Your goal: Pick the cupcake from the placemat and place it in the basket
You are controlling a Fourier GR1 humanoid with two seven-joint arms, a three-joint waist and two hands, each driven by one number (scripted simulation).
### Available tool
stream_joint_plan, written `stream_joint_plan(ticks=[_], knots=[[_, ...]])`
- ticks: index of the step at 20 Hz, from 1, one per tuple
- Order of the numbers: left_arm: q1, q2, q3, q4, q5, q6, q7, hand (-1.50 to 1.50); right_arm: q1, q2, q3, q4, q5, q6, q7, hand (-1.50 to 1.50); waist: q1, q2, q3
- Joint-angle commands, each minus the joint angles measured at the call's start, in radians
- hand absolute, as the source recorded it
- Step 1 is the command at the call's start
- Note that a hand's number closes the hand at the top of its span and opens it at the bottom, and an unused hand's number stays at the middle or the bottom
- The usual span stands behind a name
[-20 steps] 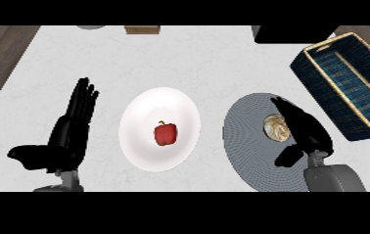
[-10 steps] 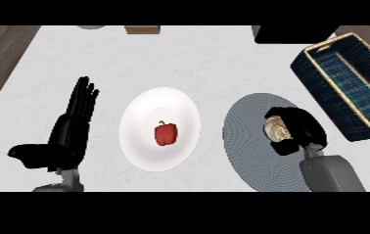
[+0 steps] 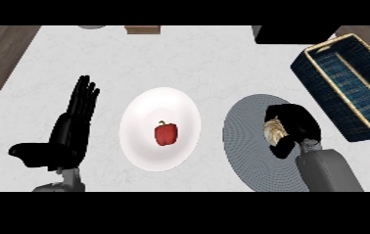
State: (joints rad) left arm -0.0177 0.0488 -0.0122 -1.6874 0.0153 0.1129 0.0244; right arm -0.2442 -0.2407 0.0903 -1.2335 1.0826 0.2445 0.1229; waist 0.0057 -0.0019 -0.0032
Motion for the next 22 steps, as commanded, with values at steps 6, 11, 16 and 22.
stream_joint_plan(ticks=[6, 11, 16, 22], knots=[[-0.018, 0.003, -0.031, -0.002, 0.005, -0.037, -0.011, 0.00, -0.268, 0.121, -0.344, 0.215, 0.016, -0.157, 0.621, 1.50, 0.082, 0.046, 0.006], [-0.078, -0.026, -0.055, 0.017, 0.002, -0.030, 0.004, 0.00, -0.481, 0.099, -0.387, 0.339, 0.133, -0.296, 0.872, 1.50, 0.116, 0.051, 0.005], [-0.076, -0.035, -0.074, 0.016, -0.023, -0.015, 0.004, 0.00, -0.625, 0.103, -0.398, 0.444, 0.212, -0.511, 0.944, 1.50, 0.115, 0.043, 0.006], [-0.076, -0.014, -0.062, 0.013, -0.015, -0.032, 0.019, 0.00, -0.796, 0.125, -0.386, 0.463, 0.326, -0.730, 1.011, 1.50, 0.115, 0.034, 0.003]])
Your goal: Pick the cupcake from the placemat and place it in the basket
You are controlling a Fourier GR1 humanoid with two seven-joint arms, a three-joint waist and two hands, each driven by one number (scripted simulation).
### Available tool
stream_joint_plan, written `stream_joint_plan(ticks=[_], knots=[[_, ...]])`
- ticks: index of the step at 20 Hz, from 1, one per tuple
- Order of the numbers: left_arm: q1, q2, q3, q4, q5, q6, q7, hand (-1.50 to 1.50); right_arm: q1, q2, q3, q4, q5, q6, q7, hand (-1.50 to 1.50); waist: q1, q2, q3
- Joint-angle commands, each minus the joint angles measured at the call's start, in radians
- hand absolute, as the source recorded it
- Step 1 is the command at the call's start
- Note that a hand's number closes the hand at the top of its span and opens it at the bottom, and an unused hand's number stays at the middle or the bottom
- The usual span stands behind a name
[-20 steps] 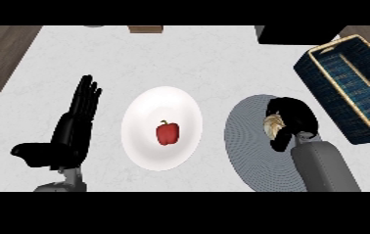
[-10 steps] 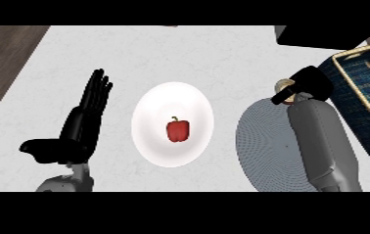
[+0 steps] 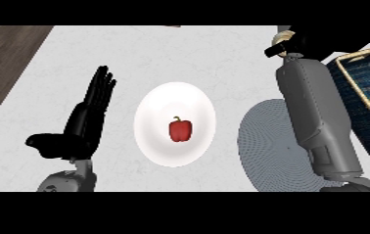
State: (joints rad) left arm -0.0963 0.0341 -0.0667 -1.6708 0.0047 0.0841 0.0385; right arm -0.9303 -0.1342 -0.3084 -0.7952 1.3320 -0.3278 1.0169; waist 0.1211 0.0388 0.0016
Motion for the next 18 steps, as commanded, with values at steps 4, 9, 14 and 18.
stream_joint_plan(ticks=[4, 9, 14, 18], knots=[[0.025, -0.028, -0.016, 0.034, -0.027, 0.029, -0.024, 0.00, -0.215, 0.009, 0.002, 0.087, 0.133, -0.231, 0.109, 1.50, -0.030, -0.012, -0.002], [0.067, 0.004, 0.013, 0.022, 0.017, -0.019, -0.059, 0.00, -0.337, 0.036, -0.033, 0.175, 0.213, -0.267, 0.213, 1.50, -0.033, -0.015, -0.004], [0.053, -0.006, -0.001, -0.025, -0.020, 0.027, 0.006, 0.00, -0.367, 0.013, -0.079, 0.228, 0.280, -0.264, 0.295, 1.50, -0.061, -0.023, -0.003], [0.035, -0.015, 0.014, 0.011, -0.022, 0.040, -0.019, 0.00, -0.415, -0.056, -0.115, 0.274, 0.325, -0.125, 0.326, 1.50, -0.084, -0.026, -0.003]])
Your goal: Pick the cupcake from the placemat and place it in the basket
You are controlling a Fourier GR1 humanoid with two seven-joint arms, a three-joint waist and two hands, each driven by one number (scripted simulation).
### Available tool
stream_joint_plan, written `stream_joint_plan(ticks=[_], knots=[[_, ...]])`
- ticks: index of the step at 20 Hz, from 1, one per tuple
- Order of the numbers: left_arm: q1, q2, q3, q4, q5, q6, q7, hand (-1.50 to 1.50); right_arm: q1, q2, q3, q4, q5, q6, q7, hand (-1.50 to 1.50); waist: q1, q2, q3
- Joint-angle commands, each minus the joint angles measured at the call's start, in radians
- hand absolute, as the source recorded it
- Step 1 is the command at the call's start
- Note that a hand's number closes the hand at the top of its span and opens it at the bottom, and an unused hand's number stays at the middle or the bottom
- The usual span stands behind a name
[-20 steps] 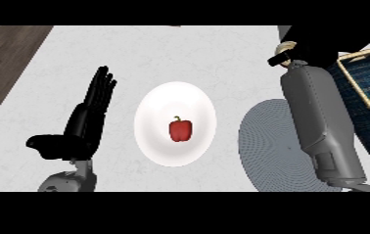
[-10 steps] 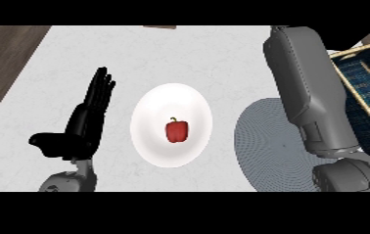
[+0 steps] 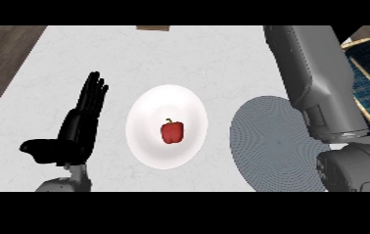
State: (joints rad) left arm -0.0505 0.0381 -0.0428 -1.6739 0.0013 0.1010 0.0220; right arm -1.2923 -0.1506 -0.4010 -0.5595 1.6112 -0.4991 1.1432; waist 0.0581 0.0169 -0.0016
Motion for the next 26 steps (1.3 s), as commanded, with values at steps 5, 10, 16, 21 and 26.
stream_joint_plan(ticks=[5, 10, 16, 21, 26], knots=[[-0.031, -0.003, 0.020, 0.016, 0.010, 0.010, 0.017, 0.00, -0.015, -0.064, -0.032, 0.080, 0.107, 0.081, 0.223, 1.50, -0.035, -0.006, 0.000], [-0.016, 0.012, 0.039, 0.035, 0.001, 0.014, 0.007, 0.00, 0.040, -0.082, -0.068, 0.017, 0.085, 0.019, 0.158, 1.50, -0.050, -0.012, 0.001], [0.064, 0.014, 0.026, -0.030, 0.019, -0.010, 0.001, 0.00, 0.130, -0.063, -0.078, -0.079, 0.100, 0.038, 0.152, 1.50, -0.054, -0.020, 0.001], [0.024, 0.015, 0.051, 0.018, 0.020, 0.001, 0.003, 0.00, 0.215, -0.076, -0.085, -0.148, 0.076, 0.091, 0.091, 1.50, -0.062, -0.020, 0.001], [0.093, 0.010, 0.045, 0.023, 0.028, -0.028, -0.084, 0.00, 0.282, -0.124, -0.122, -0.173, 0.014, 0.136, 0.007, 1.50, -0.055, -0.018, 0.001]])
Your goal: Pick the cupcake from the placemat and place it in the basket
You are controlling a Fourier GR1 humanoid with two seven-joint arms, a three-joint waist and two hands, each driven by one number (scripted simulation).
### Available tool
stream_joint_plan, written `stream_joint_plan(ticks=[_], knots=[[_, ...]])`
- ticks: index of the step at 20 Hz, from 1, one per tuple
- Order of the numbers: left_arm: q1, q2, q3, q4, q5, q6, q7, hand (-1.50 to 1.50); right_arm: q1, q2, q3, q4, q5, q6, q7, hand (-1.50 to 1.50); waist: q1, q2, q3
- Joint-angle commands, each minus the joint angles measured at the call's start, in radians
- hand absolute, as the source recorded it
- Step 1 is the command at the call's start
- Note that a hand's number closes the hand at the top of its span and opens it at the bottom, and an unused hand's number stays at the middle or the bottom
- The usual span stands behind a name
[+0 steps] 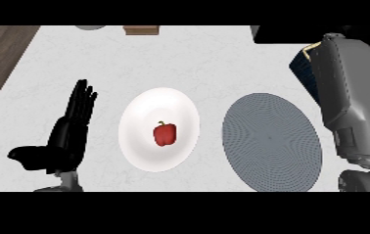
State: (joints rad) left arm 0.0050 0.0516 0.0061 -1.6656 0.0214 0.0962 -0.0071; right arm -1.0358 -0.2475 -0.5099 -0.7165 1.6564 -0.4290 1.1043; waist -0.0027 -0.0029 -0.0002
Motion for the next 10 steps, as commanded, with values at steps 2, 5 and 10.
stream_joint_plan(ticks=[2, 5, 10], knots=[[-0.054, -0.003, 0.009, 0.022, -0.002, 0.013, 0.022, 0.00, 0.102, 0.012, 0.011, -0.075, -0.023, 0.084, 0.048, 1.50, -0.006, -0.001, 0.000], [-0.010, -0.043, -0.045, -0.007, -0.041, 0.040, 0.020, 0.00, 0.138, 0.011, 0.001, -0.115, -0.074, 0.063, 0.020, 1.50, 0.002, 0.000, 0.000], [-0.064, -0.016, 0.018, 0.073, -0.005, 0.016, -0.019, 0.00, 0.196, -0.012, -0.008, -0.177, -0.139, 0.049, -0.022, 1.50, 0.001, 0.002, 0.000]])
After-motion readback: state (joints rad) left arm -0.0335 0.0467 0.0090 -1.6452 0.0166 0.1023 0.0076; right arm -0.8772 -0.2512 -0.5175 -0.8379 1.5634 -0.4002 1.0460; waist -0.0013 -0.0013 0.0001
